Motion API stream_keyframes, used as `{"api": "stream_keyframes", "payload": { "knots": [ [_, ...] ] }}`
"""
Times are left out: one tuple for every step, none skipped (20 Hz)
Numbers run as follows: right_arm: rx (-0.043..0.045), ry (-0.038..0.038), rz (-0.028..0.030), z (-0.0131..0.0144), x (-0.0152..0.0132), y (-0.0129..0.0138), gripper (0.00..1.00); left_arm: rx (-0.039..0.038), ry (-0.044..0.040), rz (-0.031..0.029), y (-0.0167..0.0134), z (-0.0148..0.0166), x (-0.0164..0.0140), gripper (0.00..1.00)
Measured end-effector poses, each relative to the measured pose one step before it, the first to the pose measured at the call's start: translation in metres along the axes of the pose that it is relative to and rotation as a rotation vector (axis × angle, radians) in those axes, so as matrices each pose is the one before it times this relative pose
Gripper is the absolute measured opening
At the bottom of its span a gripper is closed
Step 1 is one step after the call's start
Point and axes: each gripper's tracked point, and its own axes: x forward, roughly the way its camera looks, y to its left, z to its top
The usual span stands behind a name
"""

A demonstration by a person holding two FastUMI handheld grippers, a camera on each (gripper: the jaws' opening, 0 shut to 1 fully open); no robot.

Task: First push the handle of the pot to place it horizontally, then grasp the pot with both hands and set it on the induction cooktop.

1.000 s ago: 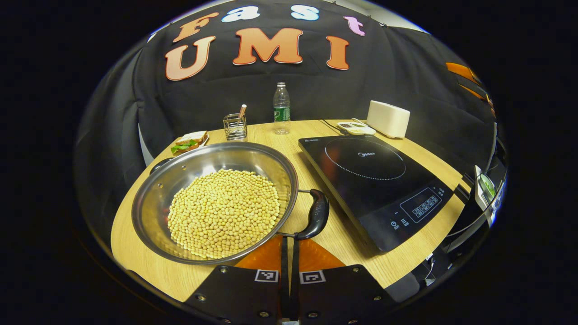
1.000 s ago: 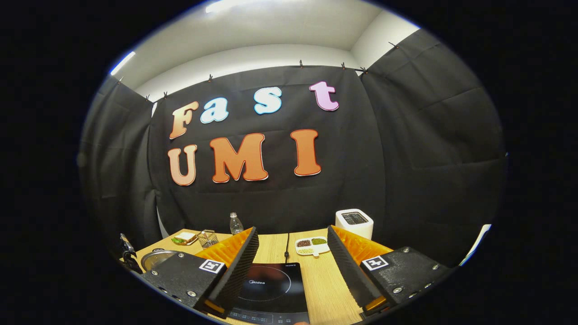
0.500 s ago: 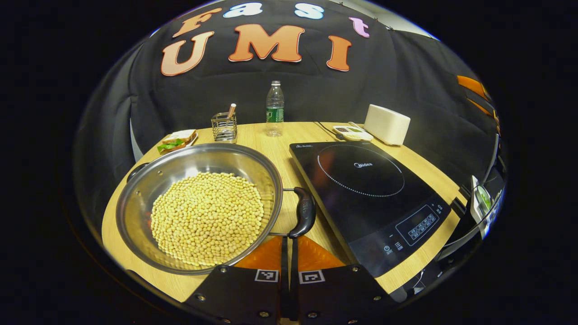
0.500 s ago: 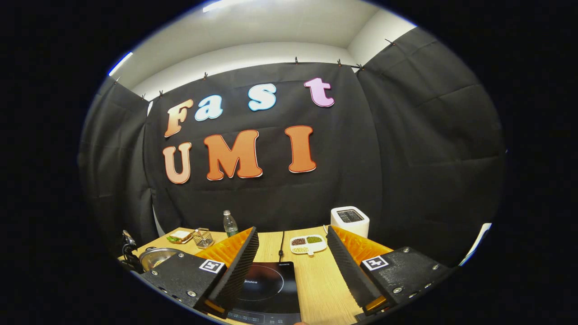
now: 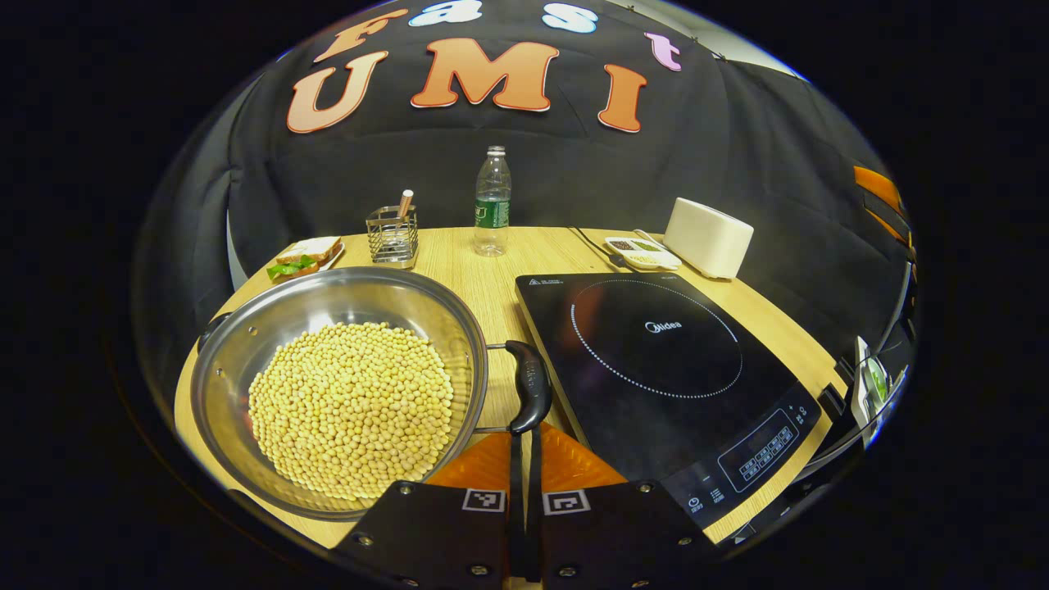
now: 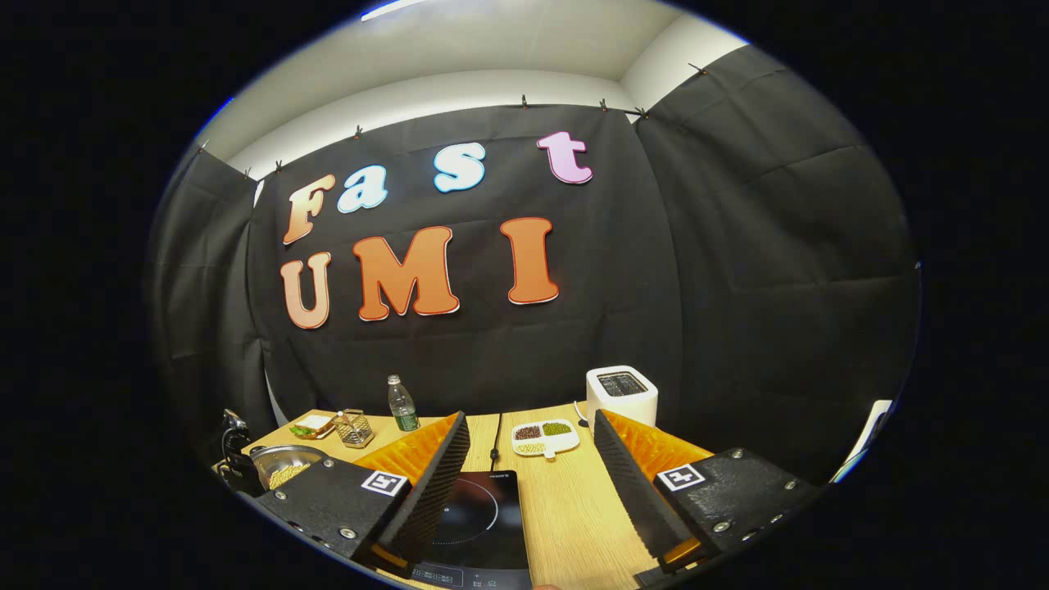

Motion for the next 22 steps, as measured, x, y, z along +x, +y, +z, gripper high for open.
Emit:
{"api": "stream_keyframes", "payload": {
  "knots": [
    [-0.00153, 0.00114, -0.00181, -0.00086, 0.00130, -0.00076, 0.95, -0.00286, -0.00044, -0.00154, -0.00086, 0.00140, 0.00317, 0.02],
    [-0.00220, 0.00165, -0.00150, -0.00065, 0.00130, -0.00040, 0.95, -0.00396, -0.00035, -0.00292, -0.00035, 0.00136, 0.00289, 0.02],
    [-0.00229, 0.00121, -0.00136, -0.00052, 0.00158, -0.00014, 0.95, -0.00506, 0.00100, -0.00294, -0.00083, 0.00014, 0.00148, 0.02],
    [-0.00177, 0.00232, -0.00154, -0.00134, 0.00135, 0.00006, 0.95, -0.00380, 0.00190, -0.00305, -0.00008, 0.00104, 0.00260, 0.02],
    [-0.00103, 0.00279, -0.00038, -0.00148, 0.00123, -0.00039, 0.95, -0.00175, 0.00132, -0.00266, -0.00142, 0.00101, 0.00286, 0.02],
    [-0.00015, 0.00428, -0.00019, -0.00132, 0.00098, 0.00137, 0.95, -0.00149, 0.00008, -0.00483, -0.00081, 0.00052, 0.00303, 0.02],
    [0.00163, 0.00591, 0.00124, -0.00181, 0.00130, 0.00099, 0.95, -0.00266, 0.00161, -0.00727, -0.00233, 0.00030, 0.00277, 0.02],
    [0.00323, 0.00575, 0.00413, -0.00222, 0.00041, 0.00198, 0.95, -0.00008, 0.00339, -0.00342, 0.00041, 0.00004, 0.00179, 0.02],
    [0.00269, 0.00533, 0.00561, -0.00138, 0.00063, 0.00232, 0.95, -0.00095, -0.00040, -0.00589, -0.00139, 0.00123, 0.00266, 0.02],
    [0.00158, 0.00347, 0.00349, -0.00074, 0.00123, 0.00123, 0.95, -0.00229, 0.00093, -0.00338, -0.00007, 0.00107, 0.00159, 0.02],
    [-0.00041, 0.00098, 0.00009, -0.00026, 0.00109, 0.00064, 0.95, -0.00530, -0.00039, -0.00665, -0.00137, 0.00145, 0.00257, 0.02],
    [-0.00167, -0.00102, -0.00089, 0.00031, 0.00111, 0.00086, 0.95, -0.00401, 0.00178, -0.00528, -0.00150, 0.00112, 0.00177, 0.02],
    [-0.00233, -0.00097, -0.00113, 0.00086, 0.00138, 0.00117, 0.95, -0.00381, 0.00066, -0.00249, -0.00076, 0.00077, 0.00191, 0.02],
    [-0.00137, -0.00021, -0.00008, -0.00004, 0.00179, 0.00074, 0.95, -0.00043, -0.00157, 0.00028, 0.00040, 0.00200, 0.00218, 0.02],
    [-0.00002, 0.00118, 0.00136, -0.00071, 0.00081, 0.00129, 0.95, 0.00074, -0.00137, -0.00038, -0.00021, 0.00183, 0.00170, 0.02],
    [-0.00031, 0.00268, 0.00254, -0.00035, -0.00007, 0.00238, 0.95, -0.00137, -0.00038, 0.00014, 0.00013, 0.00176, 0.00190, 0.02],
    [-0.00024, 0.00223, 0.00140, -0.00053, 0.00082, 0.00186, 0.95, -0.00208, 0.00093, 0.00178, -0.00042, 0.00034, -0.00029, 0.02],
    [0.00075, 0.00110, 0.00101, -0.00062, 0.00038, 0.00198, 0.95, -0.00117, 0.00037, 0.00206, 0.00027, 0.00025, -0.00034, 0.02],
    [0.00248, 0.00266, 0.00173, -0.00040, 0.00079, 0.00232, 0.95, -0.00142, 0.00059, 0.00042, -0.00030, -0.00158, -0.00029, 0.02],
    [0.00356, 0.00553, 0.00245, -0.00127, 0.00169, 0.00355, 0.95, -0.00312, 0.00079, -0.00050, 0.00073, -0.00007, -0.00133, 0.02],
    [0.00352, 0.00679, 0.00490, -0.00081, -0.00058, 0.00342, 0.95, -0.00430, -0.00594, 0.00231, 0.00028, 0.00072, -0.00369, 0.02],
    [0.00364, 0.00402, 0.00547, -0.00068, -0.00267, 0.00256, 0.95, -0.00328, -0.00964, -0.00562, -0.00106, 0.00114, -0.00526, 0.02]
  ]
}}
